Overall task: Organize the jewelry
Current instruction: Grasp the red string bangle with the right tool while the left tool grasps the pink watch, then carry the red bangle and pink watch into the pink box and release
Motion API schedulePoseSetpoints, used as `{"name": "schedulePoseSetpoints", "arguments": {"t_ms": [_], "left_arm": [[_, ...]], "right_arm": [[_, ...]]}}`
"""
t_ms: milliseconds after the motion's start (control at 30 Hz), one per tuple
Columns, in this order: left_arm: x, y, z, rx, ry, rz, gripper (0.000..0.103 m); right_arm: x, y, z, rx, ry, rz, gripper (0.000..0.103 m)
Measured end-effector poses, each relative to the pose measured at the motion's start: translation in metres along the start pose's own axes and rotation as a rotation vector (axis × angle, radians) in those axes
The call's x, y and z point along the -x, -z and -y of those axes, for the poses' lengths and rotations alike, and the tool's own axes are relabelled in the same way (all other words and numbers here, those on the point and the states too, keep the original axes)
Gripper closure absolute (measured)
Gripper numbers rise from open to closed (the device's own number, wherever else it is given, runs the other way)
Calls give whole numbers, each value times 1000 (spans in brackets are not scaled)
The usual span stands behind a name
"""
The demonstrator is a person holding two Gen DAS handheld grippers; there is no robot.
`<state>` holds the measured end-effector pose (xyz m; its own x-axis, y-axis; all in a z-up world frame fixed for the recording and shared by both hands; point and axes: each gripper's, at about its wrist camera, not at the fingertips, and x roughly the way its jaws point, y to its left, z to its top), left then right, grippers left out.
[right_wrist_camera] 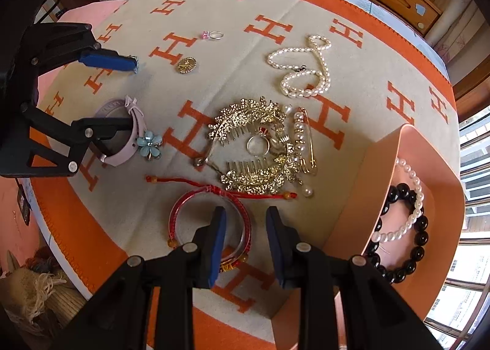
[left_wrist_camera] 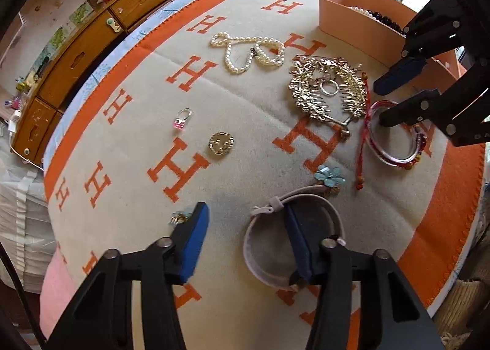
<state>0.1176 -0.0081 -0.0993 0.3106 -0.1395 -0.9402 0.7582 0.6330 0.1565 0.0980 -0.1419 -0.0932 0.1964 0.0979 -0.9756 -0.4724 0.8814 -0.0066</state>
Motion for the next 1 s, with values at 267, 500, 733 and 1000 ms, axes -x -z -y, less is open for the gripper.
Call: {"name": "schedulePoseSetpoints", "arguments": {"t_ms": [267, 500, 733, 1000], "left_arm": [[1, -1, 7, 44, 1, -4, 83], [21, 13, -3, 206, 6, 82, 85], [51, 16, 4, 276, -1, 148, 97], [77, -3, 24, 272, -35, 205, 97]], "right_arm": [[2, 4, -10, 9, -21, 25, 97], [18, 24, -10, -44, -95, 114, 97], [60, 52, 1, -132, -155, 276, 97], [97, 84, 33, -272, -160, 418, 97]]}}
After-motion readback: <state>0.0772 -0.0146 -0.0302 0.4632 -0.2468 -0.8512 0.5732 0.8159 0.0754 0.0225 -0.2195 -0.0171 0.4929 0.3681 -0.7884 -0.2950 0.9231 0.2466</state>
